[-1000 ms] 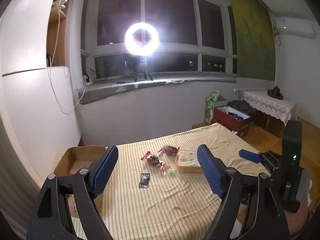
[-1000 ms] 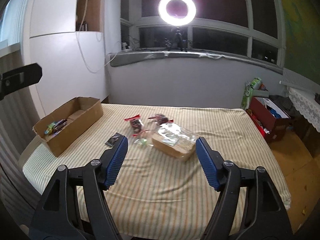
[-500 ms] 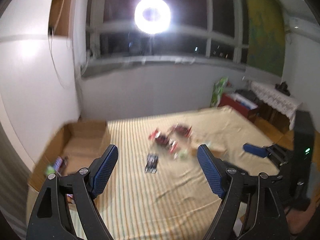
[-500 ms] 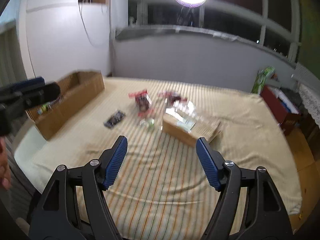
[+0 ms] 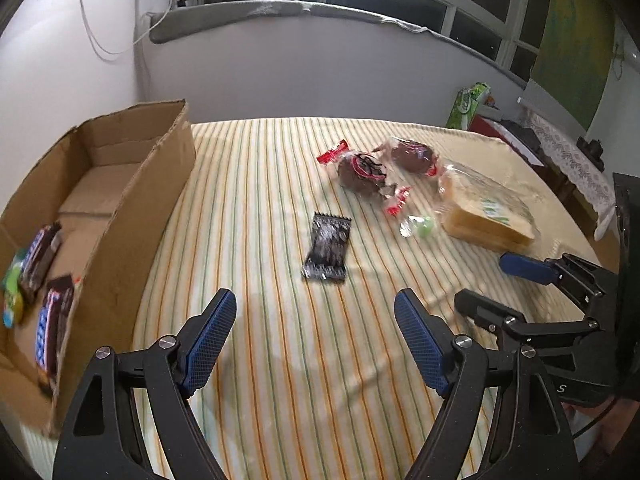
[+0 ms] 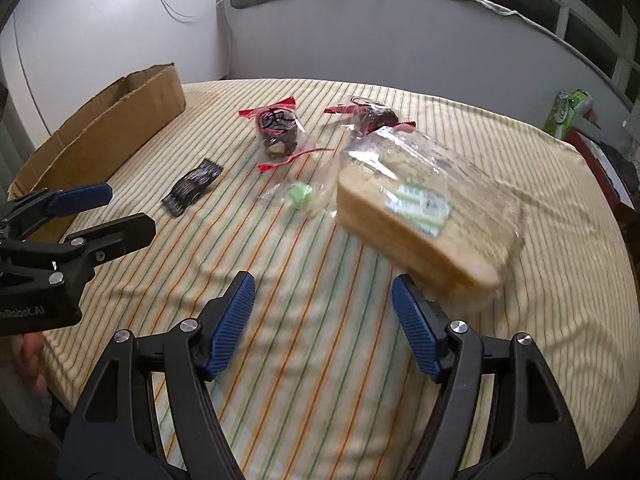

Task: Organize snacks
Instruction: 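Move both open tools back over the remaining snacks, then grasp the black candy packet with the left tool while the right tool grasps the small green bag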

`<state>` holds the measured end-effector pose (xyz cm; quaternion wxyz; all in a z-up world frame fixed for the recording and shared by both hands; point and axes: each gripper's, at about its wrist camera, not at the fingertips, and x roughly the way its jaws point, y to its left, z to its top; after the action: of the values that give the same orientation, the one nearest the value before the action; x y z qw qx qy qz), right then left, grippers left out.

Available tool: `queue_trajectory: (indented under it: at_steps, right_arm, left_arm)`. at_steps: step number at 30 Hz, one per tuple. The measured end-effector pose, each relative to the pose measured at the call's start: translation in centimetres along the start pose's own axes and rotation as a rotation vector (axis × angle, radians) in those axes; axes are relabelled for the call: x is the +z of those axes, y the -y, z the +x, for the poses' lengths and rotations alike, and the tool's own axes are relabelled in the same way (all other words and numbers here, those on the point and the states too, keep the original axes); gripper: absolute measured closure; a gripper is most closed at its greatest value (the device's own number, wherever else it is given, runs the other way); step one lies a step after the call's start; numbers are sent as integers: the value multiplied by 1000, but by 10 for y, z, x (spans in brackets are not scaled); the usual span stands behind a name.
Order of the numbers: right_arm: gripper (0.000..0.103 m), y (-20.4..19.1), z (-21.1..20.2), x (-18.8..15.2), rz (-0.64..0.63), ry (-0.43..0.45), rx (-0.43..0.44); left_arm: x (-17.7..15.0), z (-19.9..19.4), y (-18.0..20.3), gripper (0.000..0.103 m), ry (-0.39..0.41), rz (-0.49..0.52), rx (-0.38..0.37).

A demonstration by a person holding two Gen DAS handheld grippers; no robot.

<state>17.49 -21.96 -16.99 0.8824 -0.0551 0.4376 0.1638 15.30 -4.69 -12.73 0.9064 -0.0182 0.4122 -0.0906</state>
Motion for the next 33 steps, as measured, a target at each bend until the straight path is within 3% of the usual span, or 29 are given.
queue_trajectory:
  at_steps: [19, 22, 27, 28, 29, 33]
  right_arm:
    - [29, 1, 43, 48, -88, -32, 12]
    - [42, -3, 44, 51, -103, -25, 35]
    - [69, -10, 43, 52, -113, -15, 49]
    - [71, -11, 43, 52, -113, -13, 49]
    - [77, -11, 43, 52, -112, -10, 50]
    - [80, -10, 41, 50, -112, -6, 53]
  left_arm:
    - [21, 44, -2, 24, -72, 22, 44]
    - [19, 45, 3, 24, -73, 42, 61]
    - [18, 43, 5, 40, -62, 61, 62]
    - [20, 43, 4, 43, -60, 63, 60]
    - [21, 44, 5, 50, -59, 66, 58]
    - [22, 44, 7, 73, -51, 81, 43]
